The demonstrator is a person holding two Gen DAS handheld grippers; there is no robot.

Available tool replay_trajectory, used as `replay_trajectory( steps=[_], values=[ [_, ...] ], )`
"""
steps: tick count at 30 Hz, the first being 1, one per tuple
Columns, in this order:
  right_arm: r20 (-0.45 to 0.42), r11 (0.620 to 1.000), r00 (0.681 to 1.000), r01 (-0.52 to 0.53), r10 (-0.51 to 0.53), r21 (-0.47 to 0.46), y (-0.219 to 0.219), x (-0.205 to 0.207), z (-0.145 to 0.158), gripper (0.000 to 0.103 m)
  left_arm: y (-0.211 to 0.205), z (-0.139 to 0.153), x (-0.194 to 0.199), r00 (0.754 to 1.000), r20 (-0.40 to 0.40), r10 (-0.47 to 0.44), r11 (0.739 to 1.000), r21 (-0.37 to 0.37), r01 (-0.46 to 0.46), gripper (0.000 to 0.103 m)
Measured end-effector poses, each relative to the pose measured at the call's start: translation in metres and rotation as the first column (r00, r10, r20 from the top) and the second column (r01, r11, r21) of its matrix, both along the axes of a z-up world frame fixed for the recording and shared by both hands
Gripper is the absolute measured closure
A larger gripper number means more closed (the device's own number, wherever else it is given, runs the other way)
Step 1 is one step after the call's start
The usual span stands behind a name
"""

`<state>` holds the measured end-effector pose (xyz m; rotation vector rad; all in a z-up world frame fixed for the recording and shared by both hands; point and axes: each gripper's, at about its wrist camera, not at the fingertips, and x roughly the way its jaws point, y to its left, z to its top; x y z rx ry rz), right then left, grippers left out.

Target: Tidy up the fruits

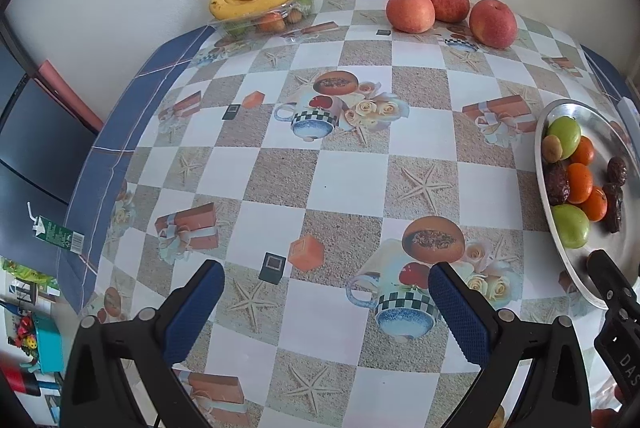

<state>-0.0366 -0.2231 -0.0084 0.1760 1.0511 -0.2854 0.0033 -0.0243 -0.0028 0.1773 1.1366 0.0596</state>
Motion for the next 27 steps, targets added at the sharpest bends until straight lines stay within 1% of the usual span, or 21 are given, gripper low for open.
replay_trajectory(
  steps=[10,27],
  values=[
    [-0.005,1.000,1.000,0.012,-0.012,0.010,-0.0049,-0.0013,-0.0010,0.009,0.0020,-0.0003,0.0015,1.000,0.001,0.018,1.000,-0.001,-0.018,0.000],
    [-0.016,1.000,1.000,0.012,-0.012,0.010,-0.0038,-0.0013,-0.0025,0.009,0.0017,0.0005,0.0015,1.000,0.003,0.017,1.000,-0.004,-0.017,0.000]
  ],
)
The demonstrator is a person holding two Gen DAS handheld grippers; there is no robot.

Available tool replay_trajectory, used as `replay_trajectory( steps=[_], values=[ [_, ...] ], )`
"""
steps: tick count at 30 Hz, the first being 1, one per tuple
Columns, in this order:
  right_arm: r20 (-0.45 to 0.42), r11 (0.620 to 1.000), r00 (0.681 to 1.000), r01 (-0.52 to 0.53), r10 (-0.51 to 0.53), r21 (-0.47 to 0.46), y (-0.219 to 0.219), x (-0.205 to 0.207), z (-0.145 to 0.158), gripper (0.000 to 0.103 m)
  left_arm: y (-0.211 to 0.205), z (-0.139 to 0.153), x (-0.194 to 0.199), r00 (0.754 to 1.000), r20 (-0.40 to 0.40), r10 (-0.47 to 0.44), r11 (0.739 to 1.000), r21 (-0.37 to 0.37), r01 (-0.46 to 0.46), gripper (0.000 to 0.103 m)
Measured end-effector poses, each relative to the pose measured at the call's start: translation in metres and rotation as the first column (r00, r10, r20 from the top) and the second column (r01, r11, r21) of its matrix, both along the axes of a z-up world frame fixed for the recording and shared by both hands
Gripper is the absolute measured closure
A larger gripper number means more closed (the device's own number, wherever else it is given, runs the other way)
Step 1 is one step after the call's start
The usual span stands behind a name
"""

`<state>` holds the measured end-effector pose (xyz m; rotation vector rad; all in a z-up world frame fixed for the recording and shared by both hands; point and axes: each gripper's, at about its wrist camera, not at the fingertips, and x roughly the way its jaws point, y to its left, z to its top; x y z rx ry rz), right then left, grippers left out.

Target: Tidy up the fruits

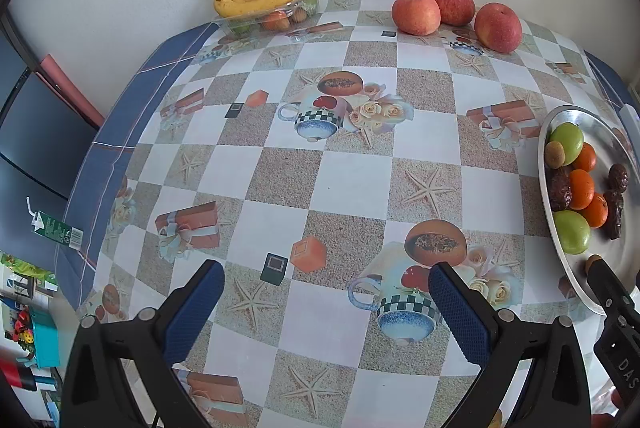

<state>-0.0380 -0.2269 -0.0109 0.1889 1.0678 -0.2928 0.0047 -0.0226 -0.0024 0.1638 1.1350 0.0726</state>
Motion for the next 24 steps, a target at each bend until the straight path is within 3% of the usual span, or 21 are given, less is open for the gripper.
replay_trajectory(
  steps=[19,24],
  values=[
    [-0.003,1.000,1.000,-0.001,0.001,0.002,0.000,0.000,-0.001,0.009,0.000,0.000,0.000,1.000,0.000,0.001,1.000,0.007,-0.001,0.000],
    [-0.005,1.000,1.000,-0.001,0.001,0.004,0.000,0.000,-0.002,0.009,0.001,0.012,-0.004,0.998,0.064,-0.022,1.000,-0.020,0.023,0.000]
  ],
)
